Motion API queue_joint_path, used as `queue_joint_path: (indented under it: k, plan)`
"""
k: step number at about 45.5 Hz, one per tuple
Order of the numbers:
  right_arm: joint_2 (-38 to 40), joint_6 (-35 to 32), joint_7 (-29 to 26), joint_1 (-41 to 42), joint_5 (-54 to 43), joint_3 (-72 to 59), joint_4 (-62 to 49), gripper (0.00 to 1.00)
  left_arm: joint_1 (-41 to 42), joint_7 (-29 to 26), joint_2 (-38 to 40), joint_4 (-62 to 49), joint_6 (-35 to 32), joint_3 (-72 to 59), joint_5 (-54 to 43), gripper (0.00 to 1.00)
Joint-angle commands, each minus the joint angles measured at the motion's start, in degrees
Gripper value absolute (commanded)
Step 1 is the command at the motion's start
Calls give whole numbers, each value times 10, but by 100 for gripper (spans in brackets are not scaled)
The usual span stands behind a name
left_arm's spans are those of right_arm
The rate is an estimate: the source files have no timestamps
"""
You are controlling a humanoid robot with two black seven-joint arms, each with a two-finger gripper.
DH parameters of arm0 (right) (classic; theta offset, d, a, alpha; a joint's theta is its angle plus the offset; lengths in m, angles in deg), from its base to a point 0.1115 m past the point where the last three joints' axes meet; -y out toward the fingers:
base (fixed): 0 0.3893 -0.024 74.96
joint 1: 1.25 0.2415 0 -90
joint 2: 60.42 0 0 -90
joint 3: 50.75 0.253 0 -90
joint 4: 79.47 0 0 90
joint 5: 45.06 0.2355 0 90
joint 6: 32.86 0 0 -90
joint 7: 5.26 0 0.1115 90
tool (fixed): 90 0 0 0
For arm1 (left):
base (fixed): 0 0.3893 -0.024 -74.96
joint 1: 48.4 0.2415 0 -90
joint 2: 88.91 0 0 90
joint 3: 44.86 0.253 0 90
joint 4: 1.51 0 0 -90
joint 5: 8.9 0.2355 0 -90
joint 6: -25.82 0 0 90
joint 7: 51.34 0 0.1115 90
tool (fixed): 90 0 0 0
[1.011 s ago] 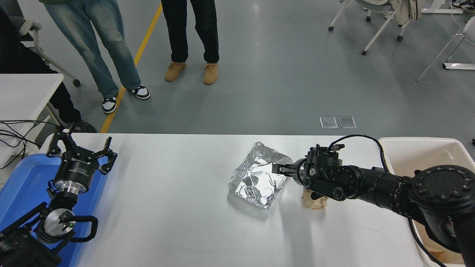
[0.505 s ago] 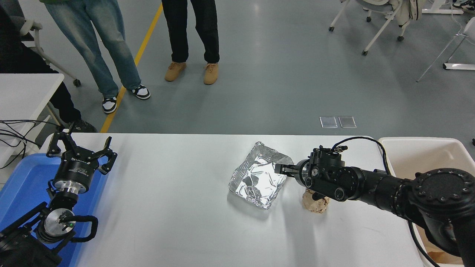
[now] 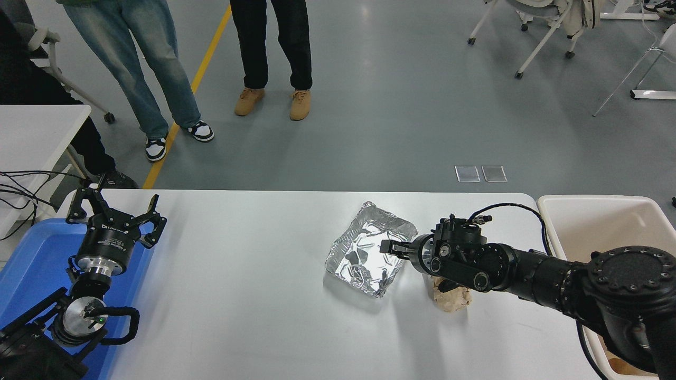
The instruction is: Clean the table surface
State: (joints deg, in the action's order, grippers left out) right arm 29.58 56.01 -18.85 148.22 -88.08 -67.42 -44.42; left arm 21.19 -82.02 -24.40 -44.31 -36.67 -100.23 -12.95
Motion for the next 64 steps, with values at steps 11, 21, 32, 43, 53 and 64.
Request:
queue_joint_path:
  k: [11,21,32,43,53,64]
  plan:
    - [0,8,7,-26,-30,1,-7,84,0,0,0,0,0,0,0,99]
    - [0,8,8,-30,-30,0,-7,79,0,0,0,0,0,0,0,99]
    - [0,4,23,-34,-30,-1,-6,50,0,0,0,0,0,0,0,99]
    - [0,2,30,-25,-30,-2,-6,25,0,0,0,0,0,0,0,99]
    - [0,-3,66,-23,-35,-5,-6,0,0,0,0,0,0,0,0,99]
    - [0,-4,78,-17,-51,-19,-7,0,0,0,0,0,0,0,0,99]
